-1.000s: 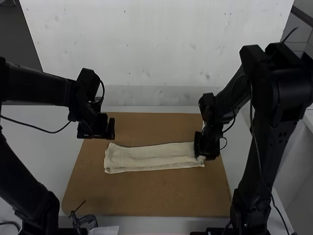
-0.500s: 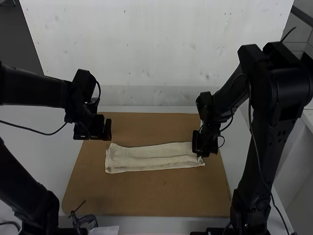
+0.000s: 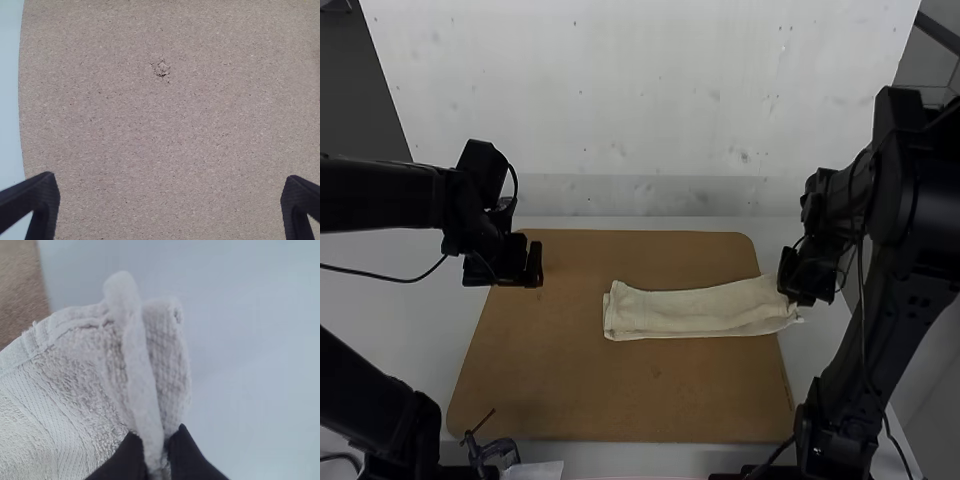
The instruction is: Fold the towel.
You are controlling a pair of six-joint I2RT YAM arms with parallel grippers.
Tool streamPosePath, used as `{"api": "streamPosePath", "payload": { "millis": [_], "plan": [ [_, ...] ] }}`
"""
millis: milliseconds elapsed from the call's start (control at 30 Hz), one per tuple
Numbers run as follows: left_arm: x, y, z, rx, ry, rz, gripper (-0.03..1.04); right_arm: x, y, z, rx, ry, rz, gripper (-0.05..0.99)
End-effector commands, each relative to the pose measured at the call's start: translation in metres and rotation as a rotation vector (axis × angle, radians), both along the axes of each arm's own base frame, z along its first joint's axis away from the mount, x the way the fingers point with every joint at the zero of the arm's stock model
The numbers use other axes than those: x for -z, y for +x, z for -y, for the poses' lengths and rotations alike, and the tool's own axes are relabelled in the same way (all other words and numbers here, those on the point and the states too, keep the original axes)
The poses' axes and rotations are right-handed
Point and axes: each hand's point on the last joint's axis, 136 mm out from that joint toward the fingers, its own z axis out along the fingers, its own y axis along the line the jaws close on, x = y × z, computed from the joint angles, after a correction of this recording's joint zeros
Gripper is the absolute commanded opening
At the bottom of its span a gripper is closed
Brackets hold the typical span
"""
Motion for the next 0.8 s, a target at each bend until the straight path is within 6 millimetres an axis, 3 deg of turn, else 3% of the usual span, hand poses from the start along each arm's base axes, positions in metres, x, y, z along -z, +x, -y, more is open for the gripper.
{"api": "streamPosePath", "payload": {
  "millis": [0, 100, 333, 567, 767],
  "plan": [
    [-0.005, -0.002, -0.001, 0.007, -0.007, 0.021, 0.99, -0.019, 0.013, 0.017, -0.021, -0.036, 0.038, 0.01],
    [-0.006, -0.002, -0.002, 0.005, -0.008, 0.023, 0.99, -0.030, 0.012, -0.004, -0.065, -0.026, 0.041, 0.01],
    [-0.007, -0.001, -0.014, -0.034, -0.003, 0.032, 0.99, -0.040, 0.009, -0.112, -0.217, -0.024, 0.044, 0.01],
    [-0.006, -0.006, -0.026, -0.053, 0.012, 0.036, 0.99, -0.030, 0.003, -0.219, -0.356, -0.035, -0.002, 0.01],
    [-0.005, -0.007, -0.032, -0.063, 0.020, 0.033, 0.98, -0.026, -0.003, -0.280, -0.436, -0.037, -0.026, 0.01]
  ]
}}
